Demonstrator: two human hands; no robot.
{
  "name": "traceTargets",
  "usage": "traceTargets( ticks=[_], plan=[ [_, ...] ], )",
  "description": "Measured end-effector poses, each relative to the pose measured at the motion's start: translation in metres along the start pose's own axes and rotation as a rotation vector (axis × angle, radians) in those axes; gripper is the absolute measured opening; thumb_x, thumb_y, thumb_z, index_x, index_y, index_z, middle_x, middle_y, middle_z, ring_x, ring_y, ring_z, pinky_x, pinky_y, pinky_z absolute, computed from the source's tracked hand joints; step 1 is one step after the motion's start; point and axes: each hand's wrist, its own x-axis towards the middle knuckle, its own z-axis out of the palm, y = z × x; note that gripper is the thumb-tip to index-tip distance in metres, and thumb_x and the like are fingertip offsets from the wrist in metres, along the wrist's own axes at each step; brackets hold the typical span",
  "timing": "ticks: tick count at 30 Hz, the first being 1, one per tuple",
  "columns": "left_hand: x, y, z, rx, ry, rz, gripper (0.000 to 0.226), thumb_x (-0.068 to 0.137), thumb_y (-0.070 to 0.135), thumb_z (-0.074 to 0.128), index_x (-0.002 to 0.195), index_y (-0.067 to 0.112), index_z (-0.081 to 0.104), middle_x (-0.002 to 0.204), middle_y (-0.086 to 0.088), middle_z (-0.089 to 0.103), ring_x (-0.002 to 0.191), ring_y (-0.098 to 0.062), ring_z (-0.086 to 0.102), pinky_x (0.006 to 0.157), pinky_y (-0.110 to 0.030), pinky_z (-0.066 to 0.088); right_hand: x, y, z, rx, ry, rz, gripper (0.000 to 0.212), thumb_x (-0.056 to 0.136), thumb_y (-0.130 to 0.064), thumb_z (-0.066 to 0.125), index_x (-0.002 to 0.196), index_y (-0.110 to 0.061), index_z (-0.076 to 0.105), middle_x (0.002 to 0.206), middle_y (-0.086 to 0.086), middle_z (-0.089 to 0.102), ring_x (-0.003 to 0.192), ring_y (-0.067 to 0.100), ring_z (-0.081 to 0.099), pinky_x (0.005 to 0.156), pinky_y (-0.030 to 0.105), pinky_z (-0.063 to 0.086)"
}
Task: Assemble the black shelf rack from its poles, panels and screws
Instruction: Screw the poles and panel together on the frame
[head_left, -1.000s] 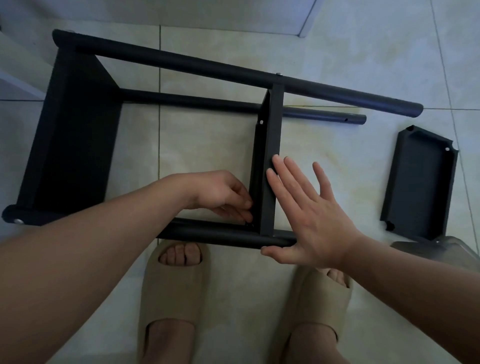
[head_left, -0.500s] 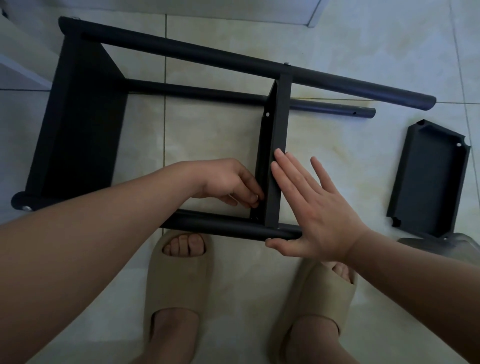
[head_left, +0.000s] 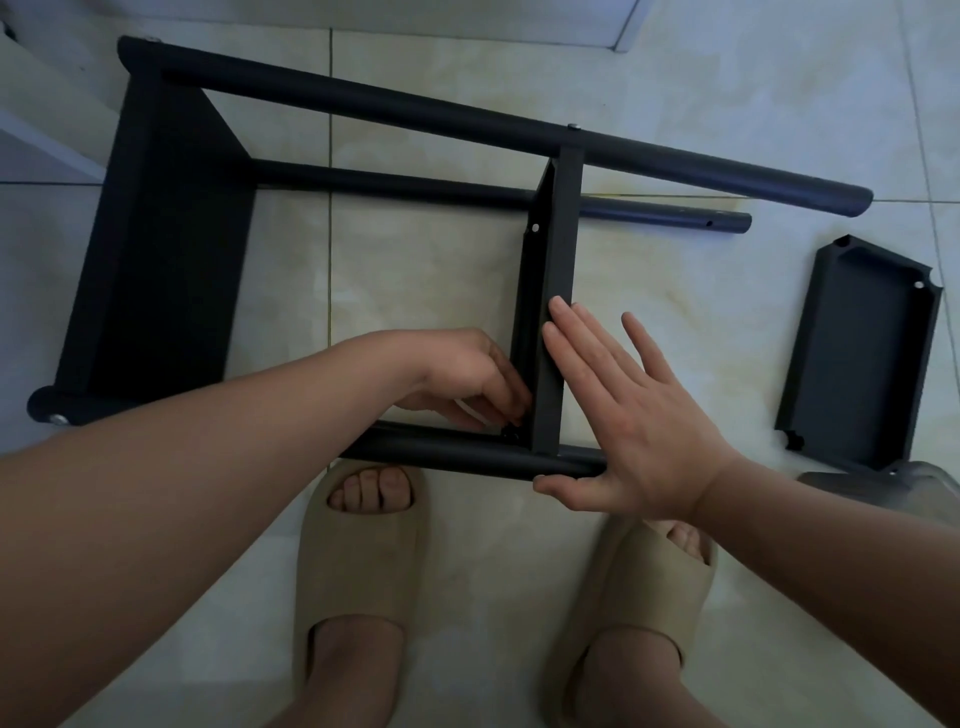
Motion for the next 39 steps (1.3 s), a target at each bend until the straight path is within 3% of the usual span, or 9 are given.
traceTargets(
  ticks=[5, 10, 15, 19, 25, 32, 39],
  plan=[
    [0.002, 0.001, 0.002, -0.080, -0.081, -0.001, 0.015, 0.090, 0.002, 0.065, 0.090, 0.013, 0.075, 0.087, -0.004, 0.077, 0.082, -0.012, 0.074, 0.076, -0.026, 0.057, 0.000, -0.001, 0.000, 0.000, 0.004, -0.003, 0.112, 0.083, -0.077, 0.048, 0.160, 0.000, 0.020, 0.169, 0.015, 0.010, 0.157, 0.029, 0.012, 0.122, 0.061, 0.019],
    [0.005, 0.001, 0.006, -0.142, -0.181, -0.016, 0.023, 0.087, -0.004, 0.065, 0.075, 0.012, 0.076, 0.085, -0.011, 0.076, 0.077, -0.018, 0.074, 0.065, -0.023, 0.057, 0.001, -0.001, -0.001, 0.002, -0.006, 0.002, 0.113, 0.082, -0.077, 0.049, 0.159, 0.000, 0.019, 0.169, 0.015, 0.009, 0.157, 0.029, 0.011, 0.123, 0.060, 0.019],
    [0.005, 0.002, 0.003, -0.098, -0.207, -0.044, 0.020, 0.087, -0.002, 0.067, 0.079, 0.012, 0.078, 0.089, -0.010, 0.077, 0.081, -0.018, 0.075, 0.072, -0.025, 0.059, 0.001, -0.001, -0.001, -0.004, -0.008, 0.003, 0.114, 0.081, -0.077, 0.051, 0.159, 0.000, 0.020, 0.169, 0.015, 0.010, 0.157, 0.029, 0.012, 0.122, 0.060, 0.019],
    [0.005, 0.000, 0.007, -0.135, -0.208, -0.061, 0.022, 0.087, -0.003, 0.065, 0.078, 0.011, 0.078, 0.086, -0.010, 0.076, 0.078, -0.017, 0.075, 0.069, -0.024, 0.059, 0.001, -0.001, -0.002, -0.009, -0.009, 0.005, 0.113, 0.082, -0.078, 0.049, 0.159, 0.000, 0.020, 0.169, 0.015, 0.010, 0.157, 0.029, 0.013, 0.122, 0.061, 0.019],
    [0.002, 0.003, 0.007, -0.128, -0.238, -0.095, 0.013, 0.091, 0.001, 0.062, 0.093, 0.006, 0.074, 0.091, -0.010, 0.076, 0.082, -0.018, 0.074, 0.086, -0.030, 0.056, 0.001, -0.002, -0.003, -0.013, -0.017, 0.010, 0.114, 0.081, -0.077, 0.049, 0.159, 0.000, 0.021, 0.169, 0.015, 0.011, 0.157, 0.028, 0.012, 0.122, 0.061, 0.019],
    [0.004, 0.008, 0.004, -0.078, -0.269, -0.114, 0.013, 0.090, 0.001, 0.063, 0.093, 0.006, 0.075, 0.093, -0.010, 0.076, 0.086, -0.019, 0.074, 0.091, -0.032, 0.055, 0.001, -0.002, -0.004, -0.014, -0.028, 0.008, 0.113, 0.082, -0.078, 0.049, 0.159, 0.000, 0.021, 0.169, 0.015, 0.010, 0.157, 0.029, 0.012, 0.122, 0.061, 0.020],
    [0.009, 0.018, 0.000, 0.184, -0.239, -0.138, 0.010, 0.088, 0.013, 0.071, 0.092, 0.022, 0.075, 0.091, 0.005, 0.077, 0.095, -0.011, 0.069, 0.094, -0.034, 0.051, 0.001, -0.002, -0.003, -0.009, -0.020, 0.007, 0.113, 0.081, -0.077, 0.049, 0.159, -0.001, 0.020, 0.169, 0.015, 0.010, 0.157, 0.028, 0.012, 0.123, 0.060, 0.019]
  ],
)
